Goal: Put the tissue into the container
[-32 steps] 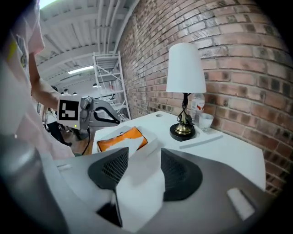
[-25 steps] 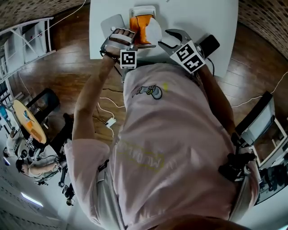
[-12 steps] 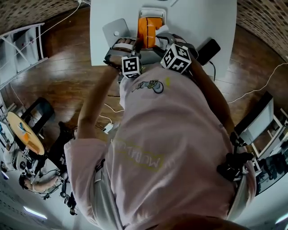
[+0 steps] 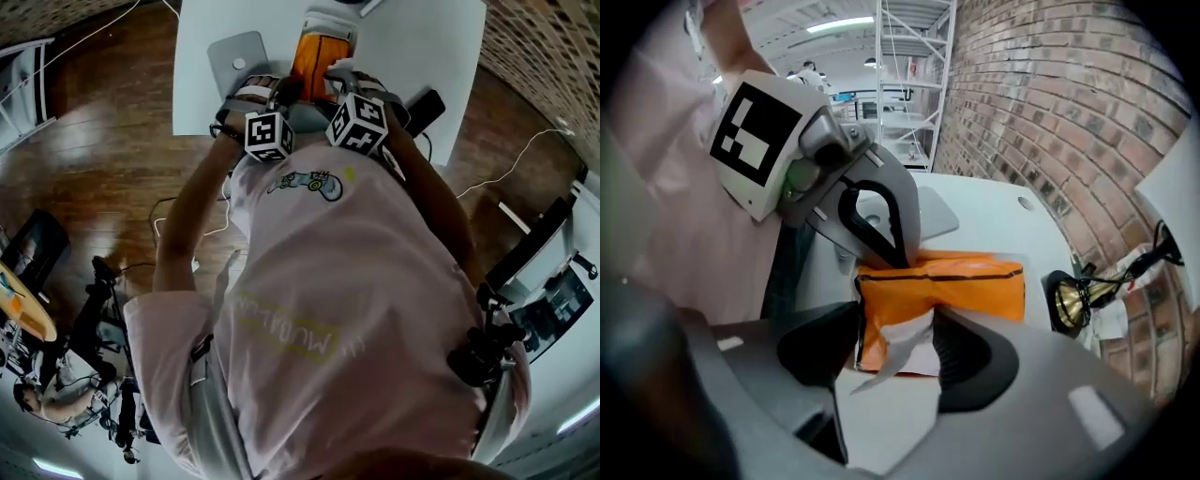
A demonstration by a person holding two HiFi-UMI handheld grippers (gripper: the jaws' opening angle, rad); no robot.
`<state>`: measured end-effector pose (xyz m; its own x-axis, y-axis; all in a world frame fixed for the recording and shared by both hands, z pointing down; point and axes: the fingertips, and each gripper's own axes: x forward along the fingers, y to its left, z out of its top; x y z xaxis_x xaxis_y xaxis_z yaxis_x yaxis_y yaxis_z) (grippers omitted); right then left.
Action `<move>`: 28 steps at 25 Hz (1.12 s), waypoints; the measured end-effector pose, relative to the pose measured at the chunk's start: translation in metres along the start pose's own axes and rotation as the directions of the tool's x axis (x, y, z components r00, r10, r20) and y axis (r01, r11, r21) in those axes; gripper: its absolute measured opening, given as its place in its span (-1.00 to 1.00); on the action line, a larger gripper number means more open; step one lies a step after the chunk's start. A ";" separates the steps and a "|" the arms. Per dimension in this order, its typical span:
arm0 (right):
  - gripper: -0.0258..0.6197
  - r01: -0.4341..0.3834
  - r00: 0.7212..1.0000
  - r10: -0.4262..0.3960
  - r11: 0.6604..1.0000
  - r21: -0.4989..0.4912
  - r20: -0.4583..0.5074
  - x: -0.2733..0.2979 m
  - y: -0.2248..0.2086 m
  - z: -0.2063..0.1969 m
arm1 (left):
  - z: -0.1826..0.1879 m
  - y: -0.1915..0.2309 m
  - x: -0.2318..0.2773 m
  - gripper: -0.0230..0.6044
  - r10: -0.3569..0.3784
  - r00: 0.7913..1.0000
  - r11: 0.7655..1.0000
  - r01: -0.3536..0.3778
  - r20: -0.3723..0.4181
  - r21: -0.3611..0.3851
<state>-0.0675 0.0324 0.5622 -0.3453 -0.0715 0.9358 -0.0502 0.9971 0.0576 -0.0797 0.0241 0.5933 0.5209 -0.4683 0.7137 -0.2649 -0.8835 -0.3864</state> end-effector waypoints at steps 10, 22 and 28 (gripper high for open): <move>-0.44 0.019 0.994 -0.027 0.996 -0.086 -0.102 -0.038 -0.028 0.026 | 0.018 0.005 -0.001 -0.98 -0.057 0.989 0.986 0.077 0.135 -0.147; -0.19 -0.031 0.987 0.009 0.990 0.136 0.159 -0.048 -0.030 0.032 | 0.006 0.038 -0.061 -0.90 0.056 0.978 0.969 -0.006 0.199 -0.246; -0.25 0.002 0.977 -0.065 0.954 0.299 0.201 -0.079 -0.042 -0.008 | -0.024 0.057 -0.098 -0.92 0.133 0.987 0.946 -0.099 0.091 -0.309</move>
<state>-0.0304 -0.0033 0.4889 -0.5230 -0.1399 0.8408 -0.3284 0.9434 -0.0473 -0.1653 0.0190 0.5157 0.5524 -0.5786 0.6000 -0.5532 -0.7929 -0.2554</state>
